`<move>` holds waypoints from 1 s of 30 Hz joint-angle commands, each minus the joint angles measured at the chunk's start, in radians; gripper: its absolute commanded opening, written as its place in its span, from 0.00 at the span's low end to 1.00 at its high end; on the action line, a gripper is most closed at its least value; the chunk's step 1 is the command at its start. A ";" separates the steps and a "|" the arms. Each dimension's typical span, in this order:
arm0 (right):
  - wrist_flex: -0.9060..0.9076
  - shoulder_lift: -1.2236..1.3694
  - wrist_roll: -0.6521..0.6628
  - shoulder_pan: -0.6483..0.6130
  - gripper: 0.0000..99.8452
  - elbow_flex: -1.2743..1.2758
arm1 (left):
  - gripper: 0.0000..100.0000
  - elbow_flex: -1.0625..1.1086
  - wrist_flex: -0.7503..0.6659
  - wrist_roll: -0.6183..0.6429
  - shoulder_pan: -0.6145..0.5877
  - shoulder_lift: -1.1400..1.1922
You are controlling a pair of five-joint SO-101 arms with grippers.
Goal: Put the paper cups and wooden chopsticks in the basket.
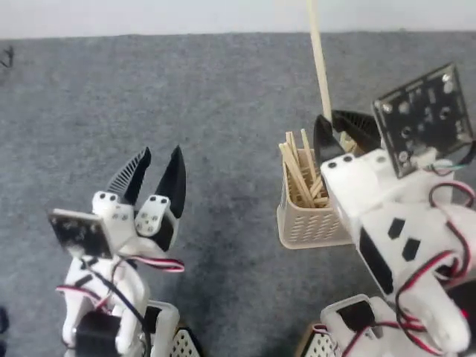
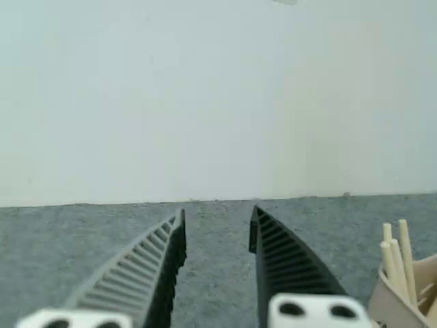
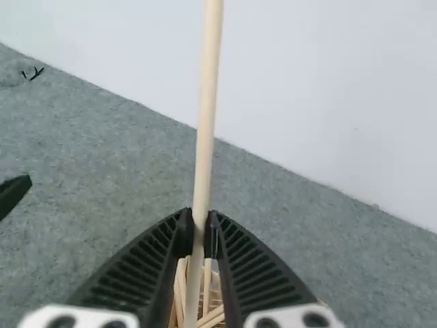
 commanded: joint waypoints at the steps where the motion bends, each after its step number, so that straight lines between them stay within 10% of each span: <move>1: -0.113 -0.114 -0.012 0.010 0.01 0.221 | 0.15 -0.206 0.034 -0.043 0.008 0.250; 12: -0.579 -0.321 -0.011 0.012 0.01 0.875 | 0.14 -0.361 0.199 -0.043 0.021 0.675; 22: -0.633 -0.547 -0.003 0.102 0.01 1.212 | 0.14 -0.263 0.239 -0.095 0.302 0.674; 30: -0.633 -0.618 -0.009 0.108 0.28 1.290 | 0.14 -0.259 0.193 -0.094 0.302 0.674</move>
